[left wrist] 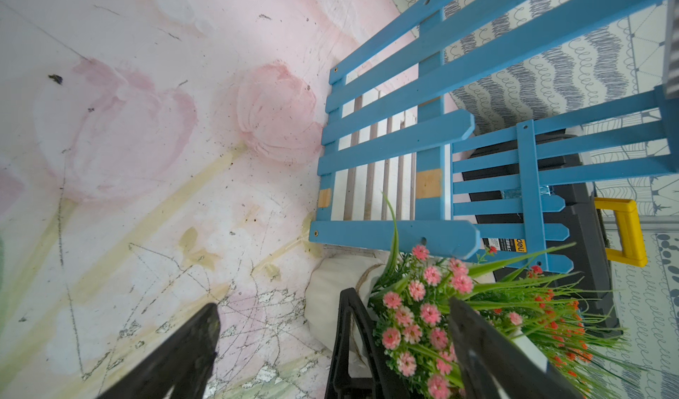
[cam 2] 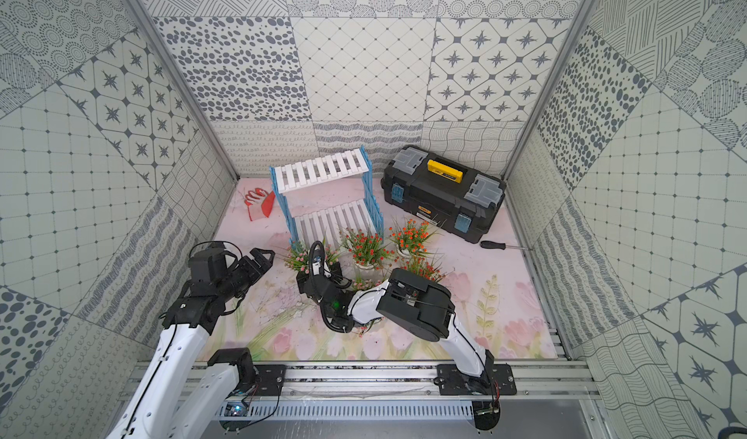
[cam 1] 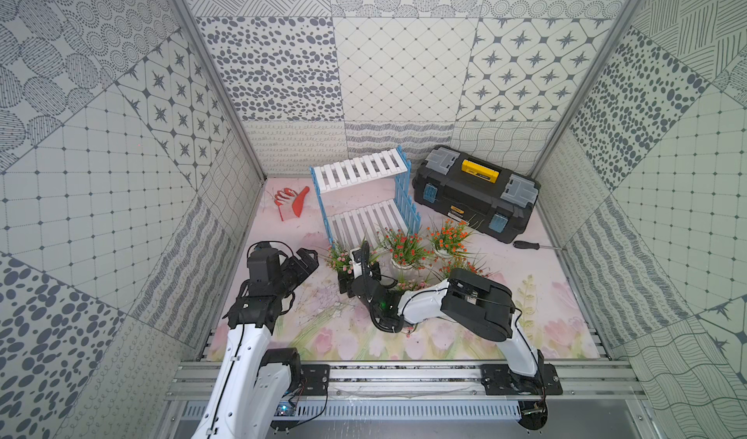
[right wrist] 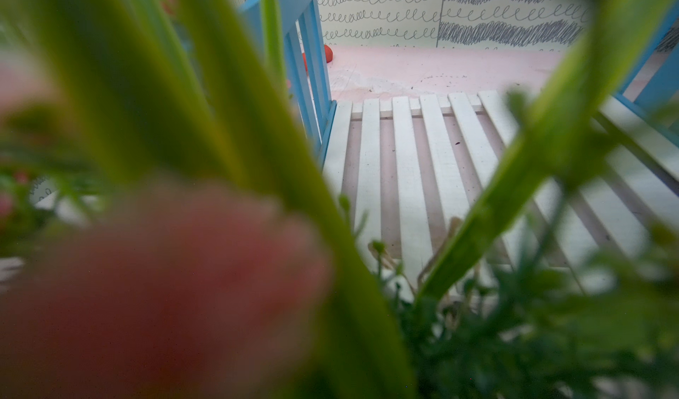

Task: Place the baby's breath potted plants on the rack by color
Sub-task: Pick up the baby's breath potted plant from the center of the board.

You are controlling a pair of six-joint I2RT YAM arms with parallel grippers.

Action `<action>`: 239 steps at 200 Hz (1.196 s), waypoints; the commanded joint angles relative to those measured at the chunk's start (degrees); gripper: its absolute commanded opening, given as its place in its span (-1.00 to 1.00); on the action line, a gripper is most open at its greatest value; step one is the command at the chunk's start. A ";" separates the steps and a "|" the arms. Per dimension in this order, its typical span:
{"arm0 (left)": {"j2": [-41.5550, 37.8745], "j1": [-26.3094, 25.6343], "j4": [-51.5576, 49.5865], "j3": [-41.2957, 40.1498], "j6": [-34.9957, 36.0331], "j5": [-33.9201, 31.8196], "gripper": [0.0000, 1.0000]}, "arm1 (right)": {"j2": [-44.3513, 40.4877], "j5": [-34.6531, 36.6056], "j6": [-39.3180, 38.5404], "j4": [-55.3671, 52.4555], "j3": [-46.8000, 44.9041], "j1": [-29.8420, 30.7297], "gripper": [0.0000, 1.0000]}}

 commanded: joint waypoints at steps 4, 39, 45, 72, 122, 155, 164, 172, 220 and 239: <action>-0.13 0.18 3.54 -0.02 0.75 0.43 0.94 | -0.90 0.77 -2.88 0.56 -0.05 0.30 0.62; -0.13 0.19 3.66 -0.07 0.83 0.40 0.94 | -2.73 -0.34 -4.68 0.24 -0.21 0.53 0.63; -0.17 0.18 3.64 -0.09 0.85 0.39 0.94 | -3.04 -0.54 -5.05 0.06 -0.16 0.57 0.63; -0.17 0.18 3.70 -0.26 0.84 0.27 0.94 | -4.66 -1.38 -5.37 -1.08 -0.19 0.57 0.64; -0.24 0.18 3.70 -0.35 0.70 0.23 0.94 | -9.08 -3.75 -5.46 -3.13 -1.24 0.72 0.64; -0.32 0.21 4.09 -0.86 0.42 0.21 0.94 | -11.45 -5.87 -5.38 -5.16 -1.23 0.75 0.64; -0.30 0.21 4.18 -0.95 0.39 0.22 0.94 | -11.83 -6.14 -5.13 -5.34 -1.30 0.73 0.64; -0.42 0.22 4.16 -0.91 0.36 0.22 0.94 | -12.30 -6.33 -4.94 -5.45 -1.48 0.75 0.63; -0.48 0.19 4.09 -1.00 0.44 0.30 0.94 | -16.10 -9.91 -5.55 -8.91 -0.43 1.01 0.61; -0.48 0.22 4.18 -1.07 0.40 0.36 0.94 | -18.57 -11.39 -5.55 -12.91 1.15 0.97 0.61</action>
